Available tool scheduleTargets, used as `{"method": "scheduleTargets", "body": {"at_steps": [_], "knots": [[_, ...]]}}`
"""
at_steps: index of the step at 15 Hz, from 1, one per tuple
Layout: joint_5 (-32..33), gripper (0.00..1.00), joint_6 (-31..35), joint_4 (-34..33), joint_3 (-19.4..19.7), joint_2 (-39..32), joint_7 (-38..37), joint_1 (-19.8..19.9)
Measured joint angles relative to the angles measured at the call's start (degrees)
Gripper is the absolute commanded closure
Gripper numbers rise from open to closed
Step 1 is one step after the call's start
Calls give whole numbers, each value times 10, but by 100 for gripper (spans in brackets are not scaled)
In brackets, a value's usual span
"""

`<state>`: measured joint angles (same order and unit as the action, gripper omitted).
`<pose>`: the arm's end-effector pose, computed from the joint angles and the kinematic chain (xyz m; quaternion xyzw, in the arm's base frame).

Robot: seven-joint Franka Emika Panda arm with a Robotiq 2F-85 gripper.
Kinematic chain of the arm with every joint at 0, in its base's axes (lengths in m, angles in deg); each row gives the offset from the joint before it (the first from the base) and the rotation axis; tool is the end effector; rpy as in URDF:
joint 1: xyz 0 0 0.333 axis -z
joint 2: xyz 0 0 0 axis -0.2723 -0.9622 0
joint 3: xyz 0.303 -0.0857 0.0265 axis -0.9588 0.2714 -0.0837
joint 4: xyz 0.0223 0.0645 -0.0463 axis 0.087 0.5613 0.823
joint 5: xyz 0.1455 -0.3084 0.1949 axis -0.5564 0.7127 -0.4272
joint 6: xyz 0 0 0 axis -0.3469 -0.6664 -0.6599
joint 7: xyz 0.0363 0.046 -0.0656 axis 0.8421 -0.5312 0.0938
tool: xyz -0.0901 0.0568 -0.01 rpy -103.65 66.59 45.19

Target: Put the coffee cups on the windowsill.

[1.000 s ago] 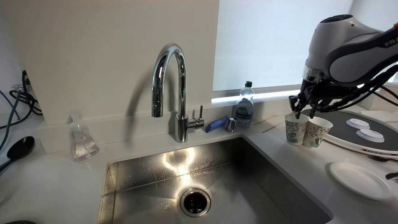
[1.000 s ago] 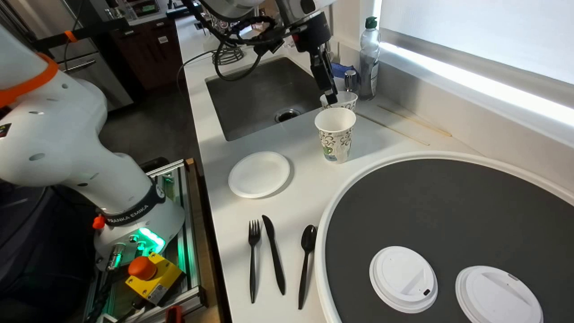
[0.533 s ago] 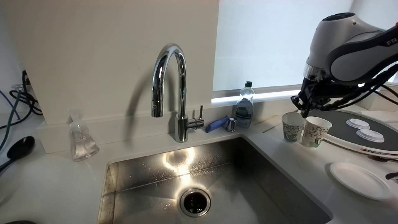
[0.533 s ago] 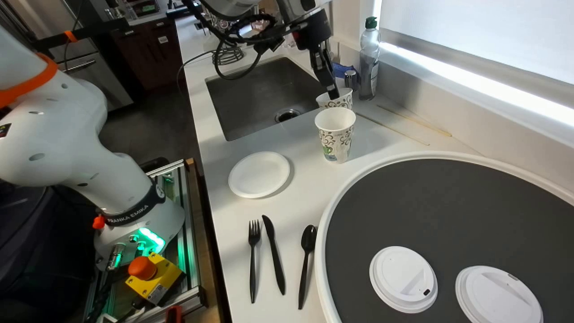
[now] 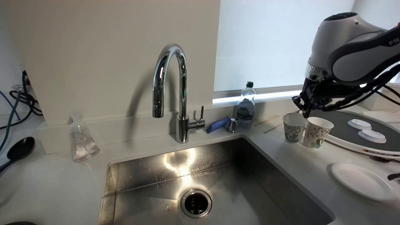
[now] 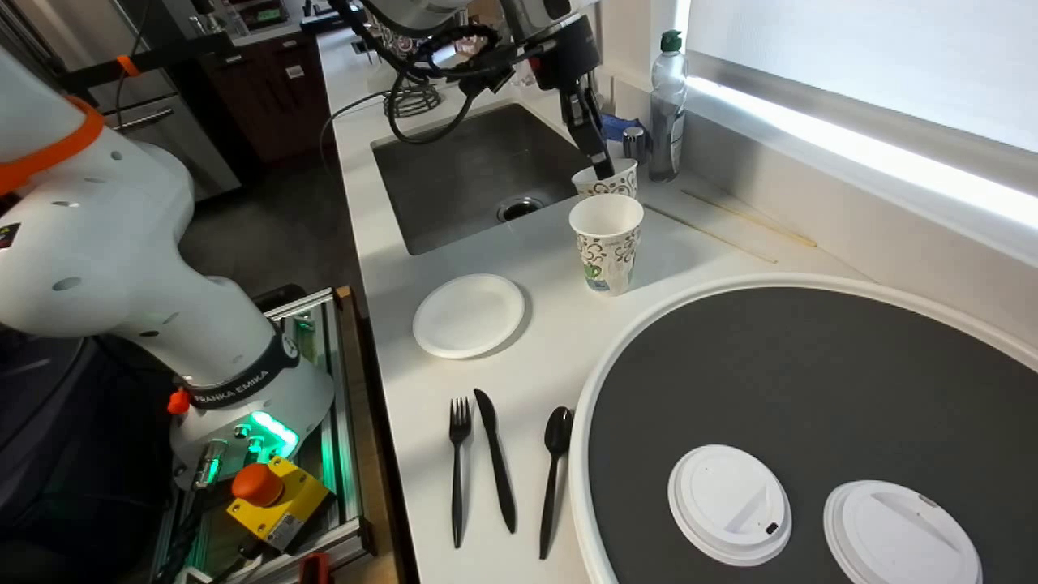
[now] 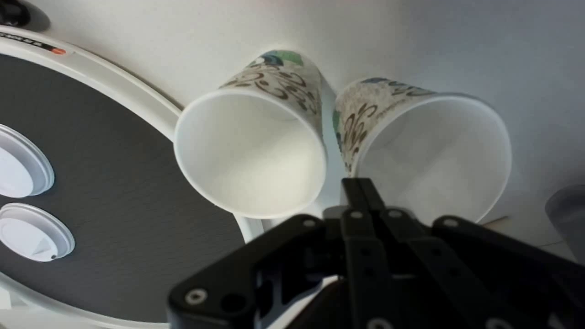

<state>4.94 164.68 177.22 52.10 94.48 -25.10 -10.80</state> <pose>0.4895 -0.0151 0.3985 0.9529 -0.2474 0.1316 0.1162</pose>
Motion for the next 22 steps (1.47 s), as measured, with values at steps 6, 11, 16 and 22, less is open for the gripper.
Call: {"method": "scheduleTargets", "body": {"at_steps": [6, 11, 16, 22], "knots": [[0, 31, 0, 3, 0, -6, 0, 0], [0, 0, 0, 6, -1, -15, 0, -1], [0, 0, 6, 10, -1, -18, 0, -1], [0, 26, 27, 11, 0, -18, -9, -1]]}}
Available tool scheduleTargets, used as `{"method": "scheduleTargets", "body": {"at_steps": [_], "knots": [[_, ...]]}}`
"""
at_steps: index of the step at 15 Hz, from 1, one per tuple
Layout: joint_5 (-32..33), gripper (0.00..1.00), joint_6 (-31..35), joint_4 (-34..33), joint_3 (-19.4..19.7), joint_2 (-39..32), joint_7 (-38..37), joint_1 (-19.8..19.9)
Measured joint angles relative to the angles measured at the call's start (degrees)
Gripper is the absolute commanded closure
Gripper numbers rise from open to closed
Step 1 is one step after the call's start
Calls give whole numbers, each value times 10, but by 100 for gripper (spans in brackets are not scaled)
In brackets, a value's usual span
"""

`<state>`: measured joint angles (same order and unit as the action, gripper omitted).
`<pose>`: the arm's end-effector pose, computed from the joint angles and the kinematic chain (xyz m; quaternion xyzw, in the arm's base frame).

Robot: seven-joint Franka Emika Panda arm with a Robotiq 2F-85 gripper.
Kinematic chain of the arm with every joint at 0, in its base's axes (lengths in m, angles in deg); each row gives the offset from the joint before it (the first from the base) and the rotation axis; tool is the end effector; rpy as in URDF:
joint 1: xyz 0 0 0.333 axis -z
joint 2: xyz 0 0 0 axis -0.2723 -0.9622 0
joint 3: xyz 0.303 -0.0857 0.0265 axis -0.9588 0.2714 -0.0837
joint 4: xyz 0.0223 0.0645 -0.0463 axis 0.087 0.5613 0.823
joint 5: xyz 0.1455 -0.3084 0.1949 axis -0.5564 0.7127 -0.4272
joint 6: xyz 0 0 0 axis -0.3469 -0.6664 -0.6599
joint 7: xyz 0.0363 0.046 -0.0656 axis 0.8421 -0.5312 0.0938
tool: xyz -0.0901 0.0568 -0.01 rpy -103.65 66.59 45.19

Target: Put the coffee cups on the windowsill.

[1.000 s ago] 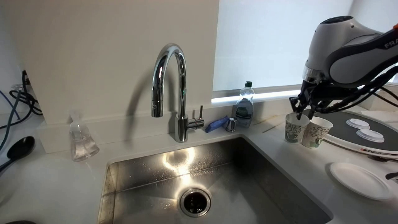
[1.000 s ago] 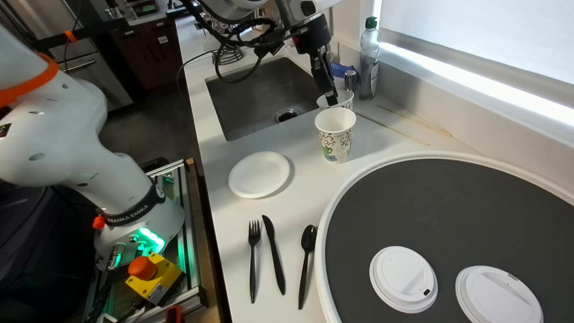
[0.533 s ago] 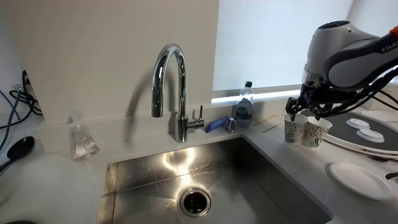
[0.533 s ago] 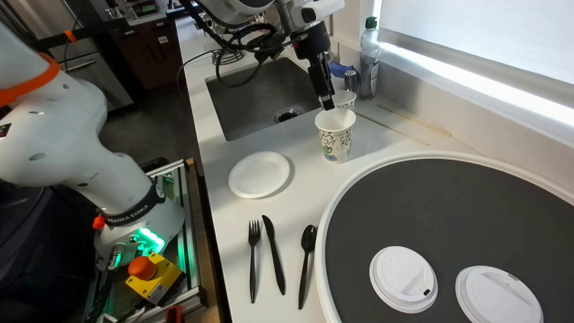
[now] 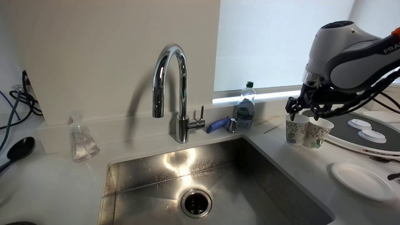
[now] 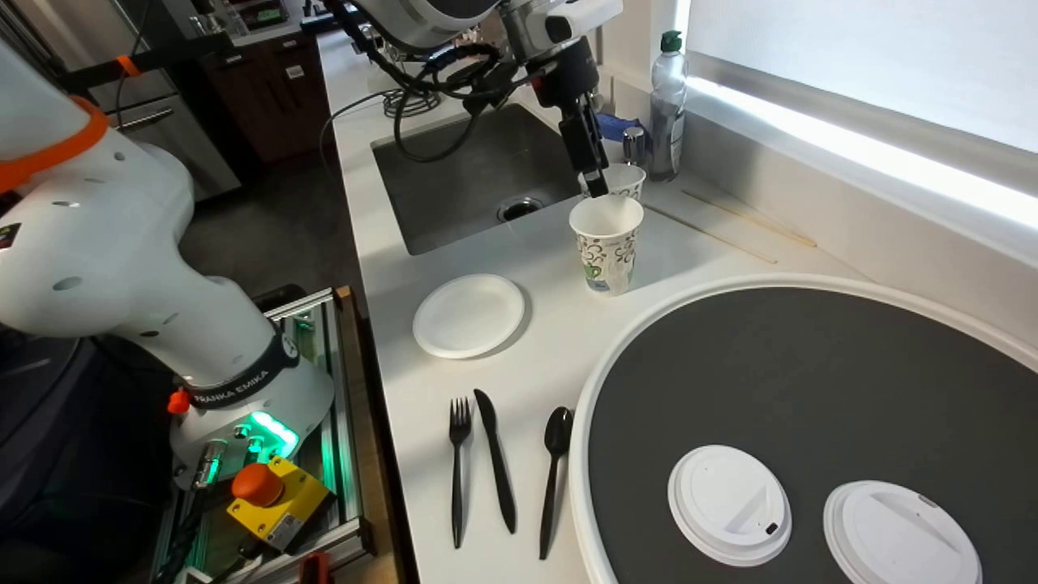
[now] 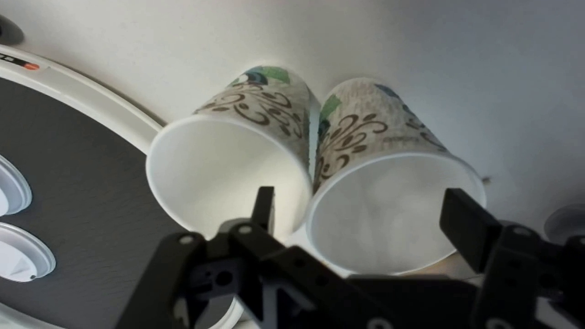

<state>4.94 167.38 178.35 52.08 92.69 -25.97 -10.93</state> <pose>0.4900 -0.0114 0.3787 0.9544 -0.2468 0.1281 0.1084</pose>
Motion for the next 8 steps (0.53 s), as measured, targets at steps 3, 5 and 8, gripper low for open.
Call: {"method": "scheduleTargets", "body": {"at_steps": [3, 5, 8], "knots": [[0, 36, 9, 0, 0, -1, -8, 0], [0, 33, 10, 0, 0, -2, -12, 0], [0, 36, 11, 0, 0, -4, -14, 0]]}}
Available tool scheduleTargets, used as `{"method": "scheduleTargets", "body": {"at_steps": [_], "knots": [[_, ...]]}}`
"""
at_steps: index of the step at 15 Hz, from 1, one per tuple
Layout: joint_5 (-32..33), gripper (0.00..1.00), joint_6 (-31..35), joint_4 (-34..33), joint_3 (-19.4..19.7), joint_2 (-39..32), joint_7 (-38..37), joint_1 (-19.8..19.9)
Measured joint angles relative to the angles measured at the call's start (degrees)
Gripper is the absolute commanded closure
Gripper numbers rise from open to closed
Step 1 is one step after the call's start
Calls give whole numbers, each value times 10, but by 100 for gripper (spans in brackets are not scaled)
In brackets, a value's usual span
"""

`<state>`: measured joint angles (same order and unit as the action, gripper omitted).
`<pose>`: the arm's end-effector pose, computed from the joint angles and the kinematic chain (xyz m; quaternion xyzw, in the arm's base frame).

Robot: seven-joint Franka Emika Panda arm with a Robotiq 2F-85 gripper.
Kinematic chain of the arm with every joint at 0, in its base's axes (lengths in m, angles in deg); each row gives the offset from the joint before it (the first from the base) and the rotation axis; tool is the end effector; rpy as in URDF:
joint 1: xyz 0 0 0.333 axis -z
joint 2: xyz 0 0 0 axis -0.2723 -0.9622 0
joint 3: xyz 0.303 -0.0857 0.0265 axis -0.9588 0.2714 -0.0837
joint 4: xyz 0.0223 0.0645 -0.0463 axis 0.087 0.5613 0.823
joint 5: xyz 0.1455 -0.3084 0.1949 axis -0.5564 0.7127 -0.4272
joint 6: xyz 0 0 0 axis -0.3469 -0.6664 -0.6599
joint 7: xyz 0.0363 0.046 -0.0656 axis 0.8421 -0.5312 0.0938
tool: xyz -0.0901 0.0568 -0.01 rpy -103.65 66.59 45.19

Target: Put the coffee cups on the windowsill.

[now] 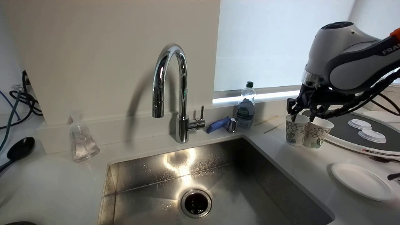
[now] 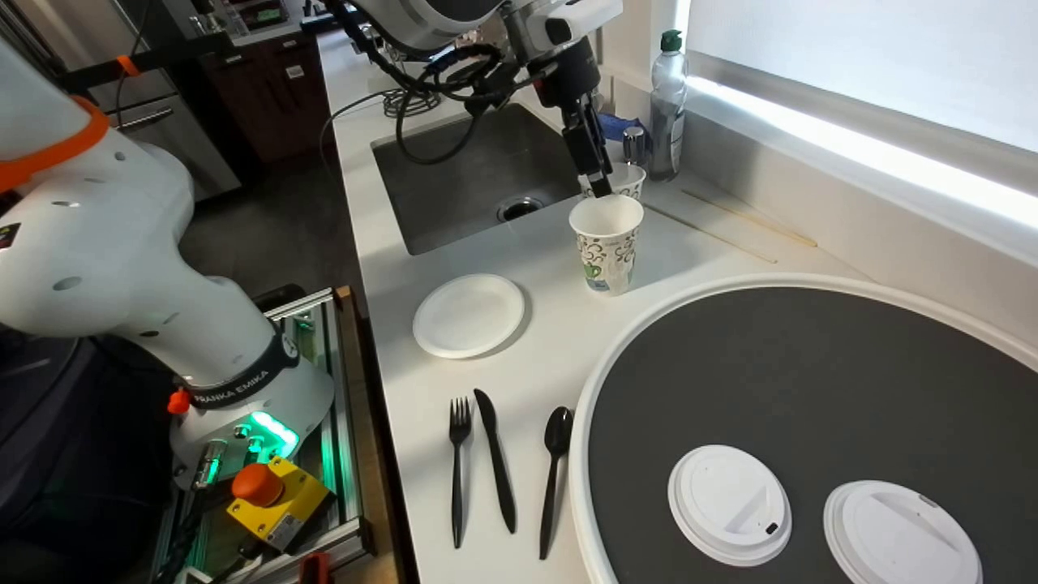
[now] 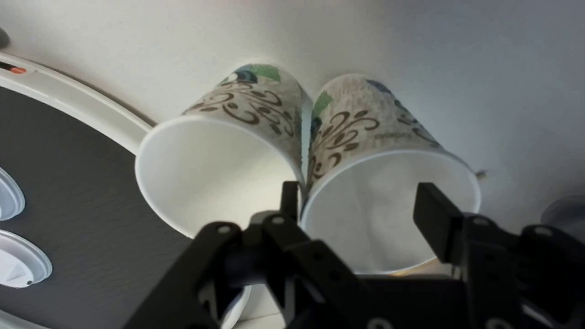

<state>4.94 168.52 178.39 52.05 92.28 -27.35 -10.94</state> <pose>0.4918 -0.0100 0.3768 0.9519 -0.2559 0.1340 0.1025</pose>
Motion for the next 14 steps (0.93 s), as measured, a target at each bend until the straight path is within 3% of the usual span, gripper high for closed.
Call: {"method": "scheduleTargets", "body": {"at_steps": [10, 13, 14], "knots": [[0, 33, 6, 0, 0, -1, -1, 0], [0, 45, 7, -1, 0, -1, -1, 0], [0, 44, 9, -1, 0, -1, -1, 0]]}}
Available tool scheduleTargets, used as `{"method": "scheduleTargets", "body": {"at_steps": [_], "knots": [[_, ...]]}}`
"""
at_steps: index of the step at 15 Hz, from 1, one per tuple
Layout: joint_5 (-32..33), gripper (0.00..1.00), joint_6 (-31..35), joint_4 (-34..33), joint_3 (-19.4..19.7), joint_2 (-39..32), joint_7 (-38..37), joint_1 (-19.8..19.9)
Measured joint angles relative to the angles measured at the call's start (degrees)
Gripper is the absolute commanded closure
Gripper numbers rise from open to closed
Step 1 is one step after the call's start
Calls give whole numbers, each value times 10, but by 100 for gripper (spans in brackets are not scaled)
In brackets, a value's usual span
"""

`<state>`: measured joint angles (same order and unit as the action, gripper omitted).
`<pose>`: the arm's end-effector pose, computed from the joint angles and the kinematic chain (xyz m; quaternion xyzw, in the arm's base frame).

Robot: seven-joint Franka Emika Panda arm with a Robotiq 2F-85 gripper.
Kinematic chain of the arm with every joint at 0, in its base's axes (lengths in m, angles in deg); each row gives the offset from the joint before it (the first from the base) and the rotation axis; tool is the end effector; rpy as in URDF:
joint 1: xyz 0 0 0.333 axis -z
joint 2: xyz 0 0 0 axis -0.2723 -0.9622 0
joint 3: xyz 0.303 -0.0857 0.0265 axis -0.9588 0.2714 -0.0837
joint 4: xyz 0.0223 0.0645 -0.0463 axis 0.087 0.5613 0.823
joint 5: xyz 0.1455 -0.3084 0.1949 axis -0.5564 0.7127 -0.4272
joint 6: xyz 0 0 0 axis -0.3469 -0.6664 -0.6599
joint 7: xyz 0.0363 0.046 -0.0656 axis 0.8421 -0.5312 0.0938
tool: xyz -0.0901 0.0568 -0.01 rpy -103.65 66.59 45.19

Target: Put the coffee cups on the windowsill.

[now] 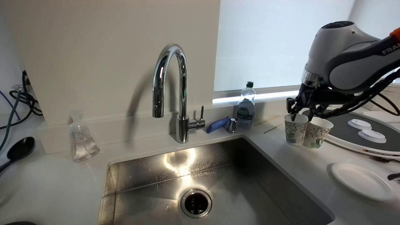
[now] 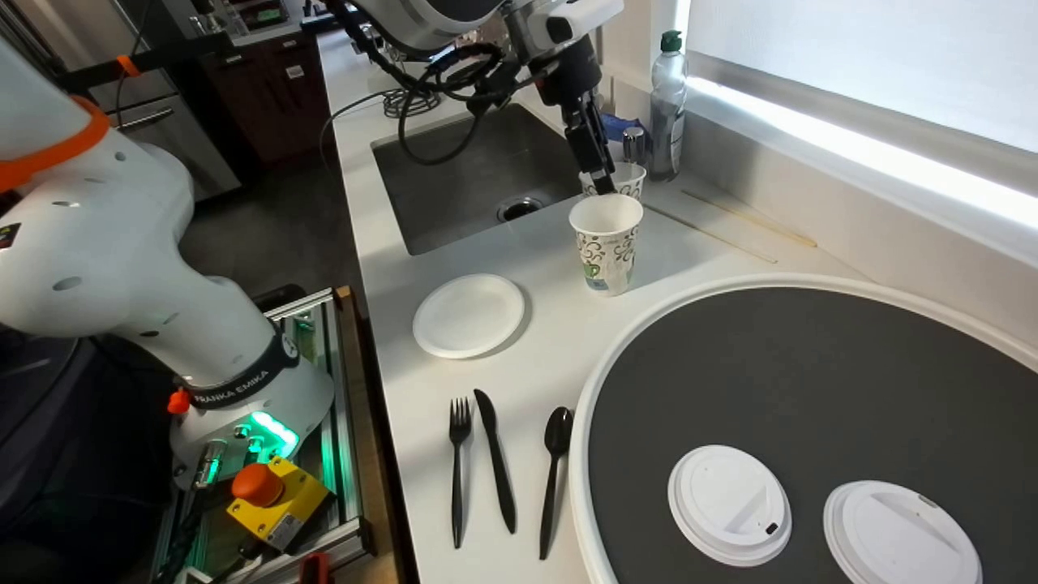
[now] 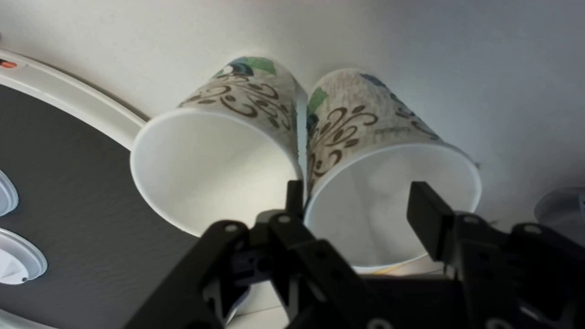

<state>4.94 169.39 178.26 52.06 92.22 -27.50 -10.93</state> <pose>0.4937 -0.0094 0.3788 0.9512 -0.2560 0.1411 0.0983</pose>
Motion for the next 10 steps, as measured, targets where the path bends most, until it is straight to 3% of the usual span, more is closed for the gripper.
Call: {"method": "scheduleTargets", "body": {"at_steps": [5, 7, 10], "knots": [[0, 50, 8, -1, 0, 0, 0, 0], [0, 74, 9, -1, 0, 0, 0, 0], [0, 99, 9, -1, 0, 0, 0, 0]]}}
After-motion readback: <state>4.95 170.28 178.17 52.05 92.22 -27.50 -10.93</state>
